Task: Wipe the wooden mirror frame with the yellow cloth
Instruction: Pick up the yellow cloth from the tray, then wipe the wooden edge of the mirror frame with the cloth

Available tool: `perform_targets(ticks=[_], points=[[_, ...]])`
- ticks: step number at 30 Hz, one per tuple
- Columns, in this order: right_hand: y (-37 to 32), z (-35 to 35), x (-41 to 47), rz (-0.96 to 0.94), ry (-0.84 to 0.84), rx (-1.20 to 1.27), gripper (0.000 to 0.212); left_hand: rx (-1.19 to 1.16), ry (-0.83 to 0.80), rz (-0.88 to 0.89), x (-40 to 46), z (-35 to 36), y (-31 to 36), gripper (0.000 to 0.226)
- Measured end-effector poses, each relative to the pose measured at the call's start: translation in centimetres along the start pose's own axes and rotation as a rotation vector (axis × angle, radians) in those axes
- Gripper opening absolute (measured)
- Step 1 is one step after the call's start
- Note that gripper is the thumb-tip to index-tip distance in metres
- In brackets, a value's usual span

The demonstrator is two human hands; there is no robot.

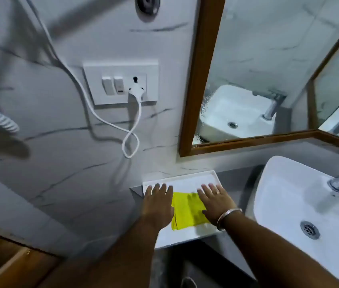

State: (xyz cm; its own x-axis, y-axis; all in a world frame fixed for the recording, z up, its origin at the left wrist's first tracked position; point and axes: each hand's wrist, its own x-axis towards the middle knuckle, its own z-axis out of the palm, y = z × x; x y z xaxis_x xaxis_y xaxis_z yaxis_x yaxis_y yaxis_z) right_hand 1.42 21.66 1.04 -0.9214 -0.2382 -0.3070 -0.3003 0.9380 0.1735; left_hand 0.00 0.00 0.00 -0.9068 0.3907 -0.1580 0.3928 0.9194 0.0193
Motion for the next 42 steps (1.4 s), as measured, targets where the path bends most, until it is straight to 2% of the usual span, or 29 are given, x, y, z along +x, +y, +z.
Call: perform_targets(ticks=[2, 5, 9, 11, 14, 17, 19, 21, 24, 29, 34, 36, 42], points=[[0.4, 2.2, 2.2, 0.005, -0.094, 0.059, 0.071, -0.04, -0.067, -0.026, 2.6, 2.1, 0.9, 0.057], [1.0, 5.2, 5.8, -0.004, -0.096, 0.099, 0.062, -0.086, -0.124, -0.019, 6.1, 4.9, 1.7, 0.043], [1.3, 7.9, 9.3, -0.004, -0.086, 0.136, 0.053, -0.131, -0.151, -0.001, 8.8, 7.3, 1.0, 0.049], [0.9, 9.1, 10.0, -0.009, -0.108, 0.146, 0.051, -0.08, -0.152, 0.036, 9.5, 8.6, 0.5, 0.051], [0.4, 9.2, 10.0, -0.041, -0.012, 0.095, 0.036, 0.016, -0.135, 0.125, 9.7, 9.1, 0.1, 0.045], [-0.1, 8.5, 9.6, 0.009, 0.063, -0.012, 0.027, 0.076, -0.135, 0.192, 9.3, 9.5, 0.1, 0.038], [-0.5, 7.6, 9.0, -0.01, -0.029, 0.009, 0.015, 0.084, -0.166, 0.237, 8.7, 9.3, 0.1, 0.033], [-0.6, 7.6, 8.3, -0.022, -0.079, 0.008, 0.023, 0.054, -0.203, 0.226, 8.2, 8.4, -0.1, 0.029], [-1.3, 4.4, 5.5, 0.011, -0.028, 0.03, 0.021, -0.032, -0.175, 0.173, 6.8, 4.2, -1.1, 0.026], [0.7, -6.1, 2.5, 0.074, 0.216, 0.011, 0.016, -0.126, 0.03, 0.168, 5.4, -7.1, -2.4, 0.016], [5.6, -20.9, -1.4, 0.211, 0.567, -0.092, 0.017, -0.016, 0.469, 0.248, 3.5, -21.4, -0.7, 0.034], [8.0, -26.5, -3.1, 0.254, 0.693, -0.127, 0.016, 0.038, 0.651, 0.269, 2.9, -27.1, 0.4, 0.032], [13.7, -43.3, -7.6, 0.284, 1.034, -0.193, 0.018, 0.072, 1.053, 0.244, 3.0, -46.3, 1.3, 0.024]])
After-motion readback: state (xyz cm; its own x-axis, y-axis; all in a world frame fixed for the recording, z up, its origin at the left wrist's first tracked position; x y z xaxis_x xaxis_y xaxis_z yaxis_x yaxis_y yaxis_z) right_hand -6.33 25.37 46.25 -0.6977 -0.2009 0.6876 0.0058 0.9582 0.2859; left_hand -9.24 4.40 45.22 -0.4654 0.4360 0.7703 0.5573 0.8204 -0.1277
